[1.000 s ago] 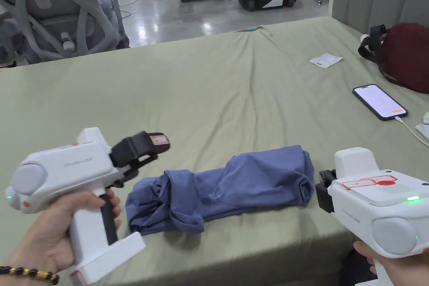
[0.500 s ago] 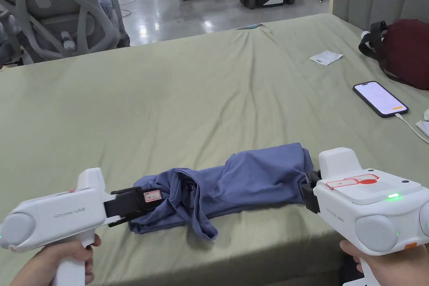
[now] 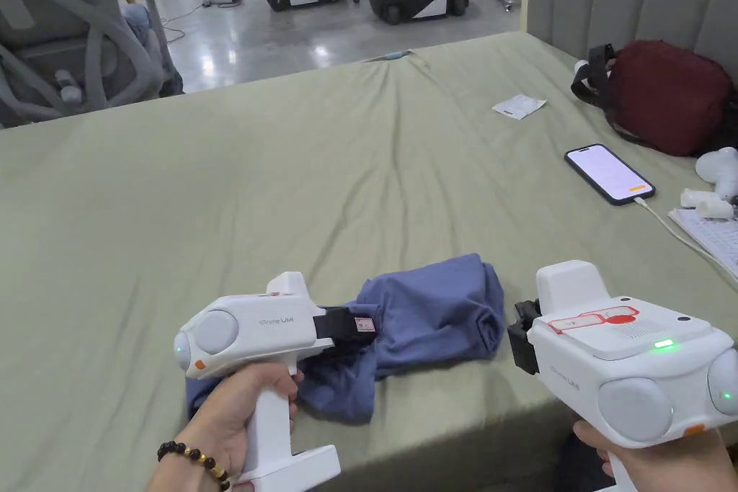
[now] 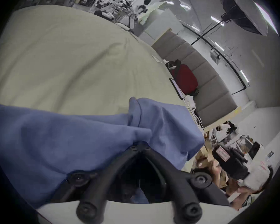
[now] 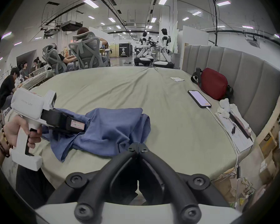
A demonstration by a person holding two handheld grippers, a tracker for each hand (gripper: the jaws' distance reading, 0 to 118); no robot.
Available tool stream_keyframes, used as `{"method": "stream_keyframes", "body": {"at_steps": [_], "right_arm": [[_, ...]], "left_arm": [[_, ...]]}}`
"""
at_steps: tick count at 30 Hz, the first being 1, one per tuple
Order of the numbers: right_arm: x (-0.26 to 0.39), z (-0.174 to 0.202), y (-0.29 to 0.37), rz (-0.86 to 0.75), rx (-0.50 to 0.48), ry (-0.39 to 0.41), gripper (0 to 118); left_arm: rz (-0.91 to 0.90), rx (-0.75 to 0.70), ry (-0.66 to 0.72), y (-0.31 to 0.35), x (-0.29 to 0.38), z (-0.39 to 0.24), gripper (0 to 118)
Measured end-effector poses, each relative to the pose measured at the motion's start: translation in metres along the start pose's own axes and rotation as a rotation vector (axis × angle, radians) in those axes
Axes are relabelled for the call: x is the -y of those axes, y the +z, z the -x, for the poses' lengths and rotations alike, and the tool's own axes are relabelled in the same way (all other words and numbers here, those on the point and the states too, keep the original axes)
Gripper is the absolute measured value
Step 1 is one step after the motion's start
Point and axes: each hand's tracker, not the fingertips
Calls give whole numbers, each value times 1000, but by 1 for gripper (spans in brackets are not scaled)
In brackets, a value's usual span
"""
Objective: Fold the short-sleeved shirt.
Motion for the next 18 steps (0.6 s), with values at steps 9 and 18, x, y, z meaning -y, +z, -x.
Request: {"method": "stream_keyframes", "body": {"at_steps": [9, 18], "right_arm": [[-3, 7, 2, -23, -27, 5, 0], [-6, 23, -3, -28, -70, 23, 0]], "left_arm": [[-253, 59, -13, 133, 4, 9, 0], [-325, -24, 54, 203, 33, 52, 0]]}}
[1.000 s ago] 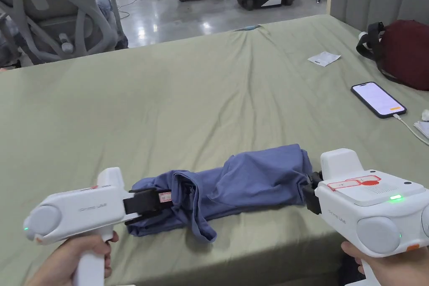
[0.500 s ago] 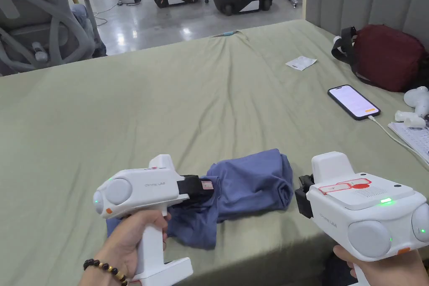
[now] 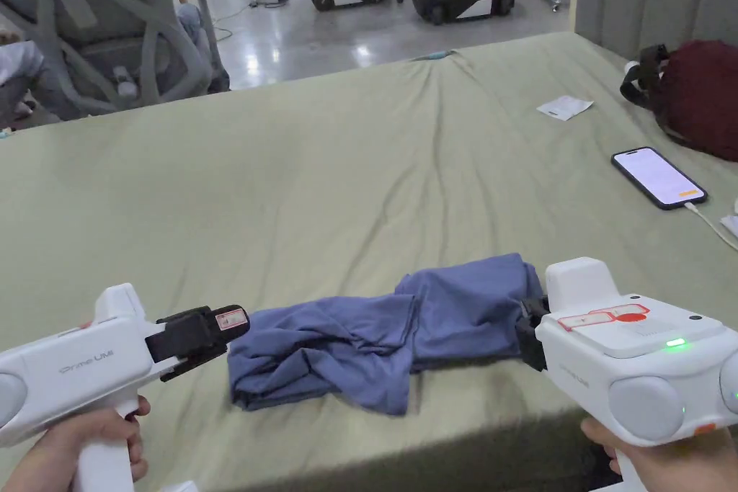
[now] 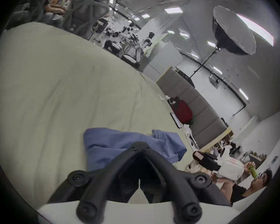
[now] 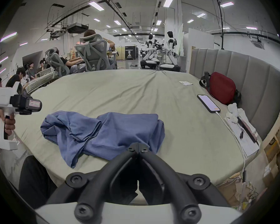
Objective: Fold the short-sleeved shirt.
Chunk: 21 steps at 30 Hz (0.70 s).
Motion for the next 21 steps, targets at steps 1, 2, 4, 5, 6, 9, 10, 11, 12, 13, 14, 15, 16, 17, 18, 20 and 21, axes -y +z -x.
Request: {"method": "stream_keyframes", "body": {"at_steps": [1, 2, 4, 5, 6, 9, 10, 11, 12, 13, 14, 15, 16, 17, 18, 20, 21], "right_arm": [[0, 1, 1, 0, -4, 5, 0], [0, 2, 2, -1, -6, 9, 0], [1, 2, 2, 0, -8, 12, 0], [1, 1, 2, 2, -7, 13, 0], [2, 1, 2, 4, -5, 14, 0], [3, 0, 2, 9, 4, 11, 0], [3, -1, 3, 11, 4, 11, 0], [3, -1, 2, 10, 7, 9, 0], [3, -2, 2, 11, 9, 7, 0], [3, -2, 2, 11, 10, 6, 0], [3, -3, 2, 12, 10, 8, 0], [3, -3, 3, 12, 12, 8, 0], [3, -3, 3, 12, 14, 8, 0], [3, -4, 3, 12, 14, 8, 0], [3, -4, 3, 15, 14, 7, 0], [3, -5, 3, 18, 18, 7, 0], [4, -5, 4, 19, 19, 7, 0]], "left_arm": [[-7, -10, 8, 1, 1, 6, 0], [-12, -19, 18, -1, 1, 11, 0], [-15, -29, 54, -2, 3, 22, 19], [-19, -38, 62, -4, 4, 26, 54], [-30, -69, 80, -9, 6, 29, 90], [4, -55, 124, -19, 12, 38, 110], [15, -35, 135, -24, 16, 37, 96], [26, -27, 145, -30, 20, 37, 92], [54, -23, 141, -38, 23, 37, 93], [72, -28, 140, -46, 27, 36, 93], [92, -37, 142, -54, 29, 35, 91], [98, -35, 148, -62, 32, 34, 85], [89, -26, 144, -65, 35, 31, 73], [86, -26, 141, -69, 34, 28, 53], [92, -40, 138, -73, 29, 38, 25], [99, -61, 135, -78, 29, 39, 16], [97, -60, 138, -75, 29, 40, 16]]}}
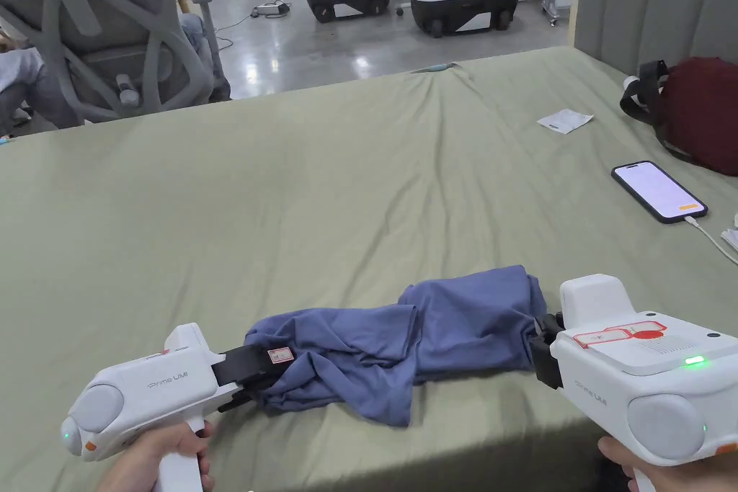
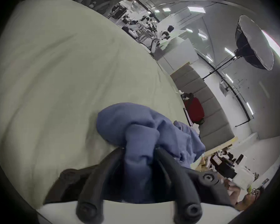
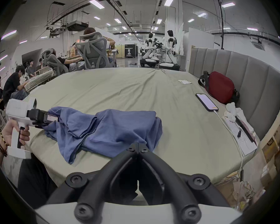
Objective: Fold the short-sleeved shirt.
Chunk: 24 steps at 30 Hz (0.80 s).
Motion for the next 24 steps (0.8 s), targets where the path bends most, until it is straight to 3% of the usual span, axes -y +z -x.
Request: {"method": "stream_keyframes", "body": {"at_steps": [5, 11, 14, 20, 24], "right_arm": [[-1, -2, 1, 0, 2, -2, 0], [-2, 1, -2, -4, -9, -4, 0], [-2, 4, -5, -2, -20, -3, 0], [-3, 8, -4, 2, -32, 7, 0], [-3, 5, -3, 3, -21, 8, 0]], "left_arm": [[-51, 55, 23, 35, -11, 17, 16], [-129, -124, 14, 94, -25, 40, 16], [-118, -97, 3, 100, -21, 35, 16], [-159, 42, -28, 98, -20, -17, 16], [-137, 48, -101, 78, -23, -73, 16]]}}
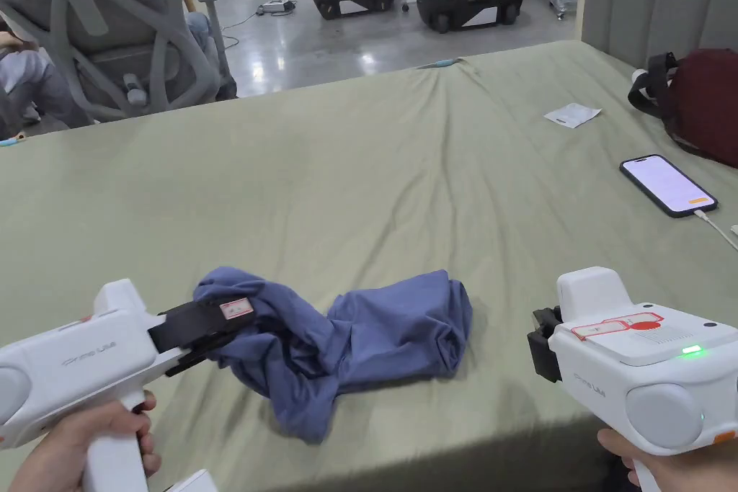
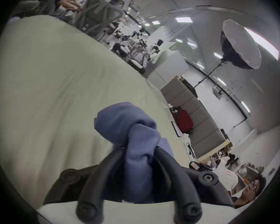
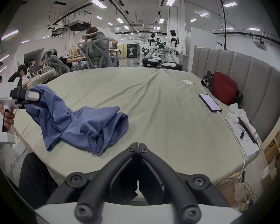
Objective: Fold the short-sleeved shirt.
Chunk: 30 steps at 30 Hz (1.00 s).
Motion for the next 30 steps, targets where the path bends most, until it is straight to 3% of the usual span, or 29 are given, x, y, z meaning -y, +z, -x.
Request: {"method": "stream_keyframes", "body": {"at_steps": [7, 13, 15, 17, 18, 20, 21, 24, 27, 29, 30], "right_arm": [[1, -11, 7, -10, 18, -19, 0], [0, -22, 14, -19, 41, -41, 0], [0, -23, 16, -22, 59, -27, 0], [1, -25, 15, -19, 68, -25, 0], [1, -26, 14, -17, 65, -30, 0], [2, -26, 11, -14, 61, -39, 0], [2, -25, 10, -12, 60, -37, 0], [3, -23, 8, -12, 45, -35, 0], [3, -19, 6, -11, 29, -32, 0], [4, -17, 5, -10, 24, -29, 0], [4, -17, 4, -9, 20, -30, 0]], "left_arm": [[112, 80, -44, -92, 18, -58, 16], [249, 4, -57, -175, 48, -56, 16], [229, 16, -66, -179, 52, -53, 22], [208, 73, -86, -173, 51, -56, 46], [215, 127, -81, -167, 47, -59, 64], [229, 151, -95, -153, 37, -68, 112], [202, 158, -125, -141, 32, -78, 118], [34, 173, -206, -98, 10, -86, 118], [3, 139, -201, -71, -2, -76, 115], [24, 133, -181, -61, -5, -66, 71], [27, 127, -168, -58, -5, -60, 36]]}}
